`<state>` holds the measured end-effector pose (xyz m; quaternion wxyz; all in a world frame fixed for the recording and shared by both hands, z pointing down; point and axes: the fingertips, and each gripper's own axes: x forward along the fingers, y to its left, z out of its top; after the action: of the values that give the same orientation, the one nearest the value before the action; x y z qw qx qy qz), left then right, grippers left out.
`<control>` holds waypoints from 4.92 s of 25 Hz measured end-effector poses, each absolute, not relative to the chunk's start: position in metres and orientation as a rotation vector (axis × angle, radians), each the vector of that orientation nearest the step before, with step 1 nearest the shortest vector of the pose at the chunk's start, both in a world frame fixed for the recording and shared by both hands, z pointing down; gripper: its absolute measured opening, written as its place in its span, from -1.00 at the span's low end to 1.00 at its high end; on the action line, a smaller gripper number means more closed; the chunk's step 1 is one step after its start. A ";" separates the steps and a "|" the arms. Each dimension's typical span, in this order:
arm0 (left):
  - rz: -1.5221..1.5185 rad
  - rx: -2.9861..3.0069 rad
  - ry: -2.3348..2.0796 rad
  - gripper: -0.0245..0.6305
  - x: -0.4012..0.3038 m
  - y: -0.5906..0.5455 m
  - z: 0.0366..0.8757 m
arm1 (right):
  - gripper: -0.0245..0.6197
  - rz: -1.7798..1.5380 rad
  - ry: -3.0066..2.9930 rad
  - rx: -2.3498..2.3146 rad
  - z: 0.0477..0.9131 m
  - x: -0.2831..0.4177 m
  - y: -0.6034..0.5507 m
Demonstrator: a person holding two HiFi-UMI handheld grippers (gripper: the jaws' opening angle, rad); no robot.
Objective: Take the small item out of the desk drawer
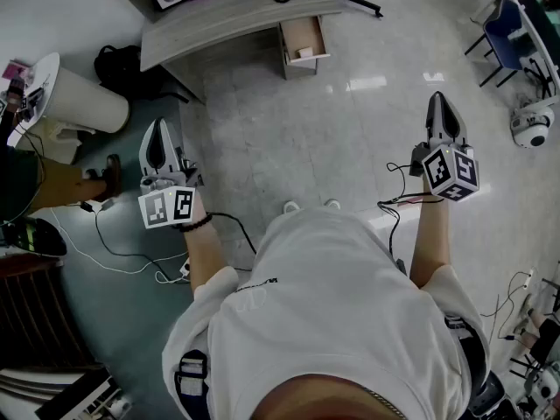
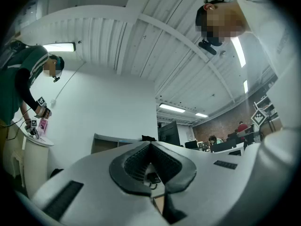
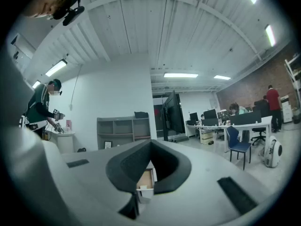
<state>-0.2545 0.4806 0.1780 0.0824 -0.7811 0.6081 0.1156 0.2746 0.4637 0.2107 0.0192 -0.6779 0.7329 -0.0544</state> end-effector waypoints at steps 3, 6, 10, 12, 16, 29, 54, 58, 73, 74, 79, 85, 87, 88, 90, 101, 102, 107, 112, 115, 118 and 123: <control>0.344 -2.337 1.815 -0.93 -0.254 0.480 0.178 | -0.93 -0.170 2.271 -2.101 0.210 0.274 0.463; 0.344 -2.346 1.810 -0.93 -0.254 0.480 0.179 | -0.93 -0.166 2.278 -2.108 0.210 0.272 0.464; 0.350 -2.358 1.799 -0.93 -0.255 0.478 0.180 | -0.93 -0.184 2.268 -2.104 0.211 0.270 0.463; 0.355 -2.364 1.796 -0.93 -0.259 0.478 0.180 | -0.93 -0.210 2.265 -2.094 0.213 0.265 0.463; 0.370 -2.386 1.779 -0.93 -0.267 0.477 0.182 | -0.93 -0.231 2.265 -2.094 0.216 0.250 0.463; 0.370 -2.596 1.679 -0.93 -0.270 0.465 0.233 | -0.93 -0.280 2.283 -2.123 0.238 0.196 0.456; 0.283 -2.582 1.678 -0.93 -0.191 0.337 0.226 | -0.93 -0.370 2.314 -2.018 0.264 0.253 0.300; 0.266 -2.559 1.697 -0.93 -0.169 0.302 0.221 | -0.93 -0.397 2.353 -1.970 0.269 0.265 0.255; 0.204 -2.507 1.832 -0.93 -0.130 0.231 0.241 | -0.93 -0.529 2.492 -1.853 0.314 0.282 0.157; 0.199 -2.509 1.841 -0.93 -0.132 0.229 0.244 | -0.92 -0.539 2.494 -1.855 0.319 0.280 0.155; 0.194 -2.521 1.850 -0.93 -0.136 0.210 0.254 | -0.93 -0.579 2.506 -1.858 0.334 0.273 0.142; 0.173 -2.567 1.790 -0.93 -0.131 0.160 0.261 | -0.92 -0.655 2.506 -1.863 0.354 0.255 0.111; 0.168 -2.591 1.770 -0.93 -0.131 0.138 0.267 | -0.92 -0.686 2.515 -1.874 0.365 0.244 0.098; 0.174 -2.605 1.761 -0.93 -0.131 0.126 0.271 | -0.92 -0.700 2.519 -1.878 0.371 0.238 0.090; 0.174 -2.637 1.741 -0.93 -0.133 0.103 0.283 | -0.92 -0.726 2.526 -1.880 0.382 0.224 0.073; 0.038 -2.844 1.631 -0.93 -0.132 -0.018 0.391 | -0.92 -0.874 2.655 -1.905 0.458 0.152 -0.021; 0.026 -2.869 1.612 -0.93 -0.130 -0.027 0.402 | -0.92 -0.887 2.657 -1.907 0.467 0.146 -0.029; -0.008 -2.988 1.549 -0.93 -0.120 -0.064 0.454 | -0.92 -0.956 2.654 -1.913 0.503 0.123 -0.063; -0.058 -3.081 1.520 -0.93 -0.103 -0.089 0.491 | -0.92 -1.028 2.681 -1.927 0.533 0.115 -0.086; -0.096 -3.127 1.524 -0.93 -0.094 -0.097 0.516 | -0.92 -1.069 2.742 -1.914 0.557 0.107 -0.095; -0.127 -3.162 1.545 -0.93 -0.088 -0.102 0.543 | -0.92 -1.128 2.815 -1.880 0.587 0.095 -0.100; -0.188 -3.176 1.627 -0.93 -0.071 -0.106 0.590 | -0.92 -1.327 2.853 -1.775 0.647 0.082 -0.108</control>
<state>-0.0711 -0.1058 0.5900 -0.2140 -0.8682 0.4448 -0.0513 0.0824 -0.1083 0.6471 -0.2337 -0.4778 0.7678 -0.3572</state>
